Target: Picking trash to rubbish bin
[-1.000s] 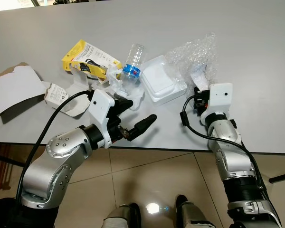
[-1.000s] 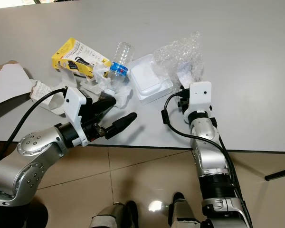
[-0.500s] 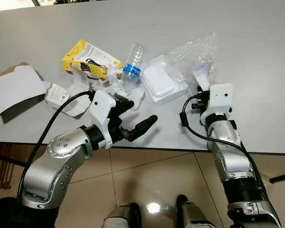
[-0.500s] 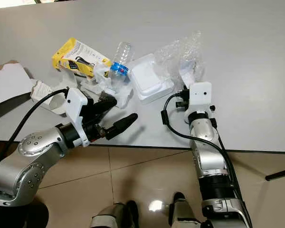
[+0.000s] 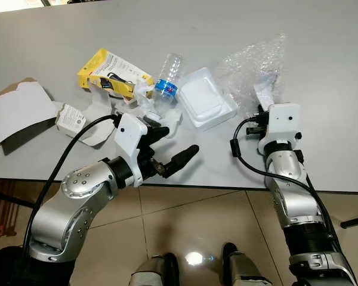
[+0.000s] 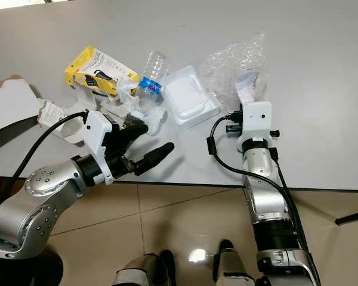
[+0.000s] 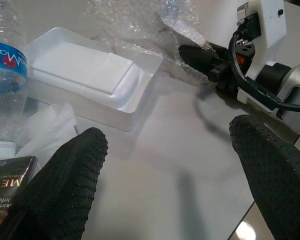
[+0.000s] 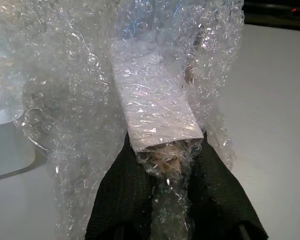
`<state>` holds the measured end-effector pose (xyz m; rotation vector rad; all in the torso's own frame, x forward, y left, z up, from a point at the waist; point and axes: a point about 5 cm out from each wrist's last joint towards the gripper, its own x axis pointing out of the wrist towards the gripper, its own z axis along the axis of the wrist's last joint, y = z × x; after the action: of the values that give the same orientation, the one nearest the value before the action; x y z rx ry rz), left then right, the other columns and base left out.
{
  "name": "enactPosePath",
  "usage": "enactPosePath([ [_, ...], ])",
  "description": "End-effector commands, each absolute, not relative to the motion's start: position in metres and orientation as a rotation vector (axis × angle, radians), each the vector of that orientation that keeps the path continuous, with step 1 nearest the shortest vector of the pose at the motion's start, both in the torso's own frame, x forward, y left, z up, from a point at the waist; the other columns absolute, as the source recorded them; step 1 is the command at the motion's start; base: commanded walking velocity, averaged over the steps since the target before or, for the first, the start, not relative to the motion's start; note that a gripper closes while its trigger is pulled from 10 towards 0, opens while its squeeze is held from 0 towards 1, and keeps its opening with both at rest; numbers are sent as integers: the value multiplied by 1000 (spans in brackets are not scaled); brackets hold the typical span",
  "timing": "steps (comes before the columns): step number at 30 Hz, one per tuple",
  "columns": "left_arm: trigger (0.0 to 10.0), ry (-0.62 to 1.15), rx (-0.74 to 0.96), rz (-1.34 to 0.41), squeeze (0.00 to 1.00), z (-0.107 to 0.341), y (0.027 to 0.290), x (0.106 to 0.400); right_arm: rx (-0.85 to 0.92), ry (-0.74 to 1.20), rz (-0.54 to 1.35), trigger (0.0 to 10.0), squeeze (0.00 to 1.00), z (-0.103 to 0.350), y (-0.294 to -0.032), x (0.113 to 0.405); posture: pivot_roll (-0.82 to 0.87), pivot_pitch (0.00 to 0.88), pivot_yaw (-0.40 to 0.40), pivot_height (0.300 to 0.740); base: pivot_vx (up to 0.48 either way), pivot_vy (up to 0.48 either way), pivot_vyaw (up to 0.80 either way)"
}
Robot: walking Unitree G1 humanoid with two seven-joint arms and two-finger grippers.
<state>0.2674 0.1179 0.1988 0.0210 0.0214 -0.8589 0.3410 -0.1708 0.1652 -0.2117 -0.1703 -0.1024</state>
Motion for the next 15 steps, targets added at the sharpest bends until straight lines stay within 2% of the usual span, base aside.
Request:
enactPosePath([
  [1,10000,27,29,-857,0,197,119,268,-235,-167,-137,0,0,160,-177,335,106,272,162,740,0,0,0],
  [15,10000,-23,13,-850,0,195,105,278,-285,-302,-206,0,0,185,-184,315,35,211,143,740,0,0,0],
])
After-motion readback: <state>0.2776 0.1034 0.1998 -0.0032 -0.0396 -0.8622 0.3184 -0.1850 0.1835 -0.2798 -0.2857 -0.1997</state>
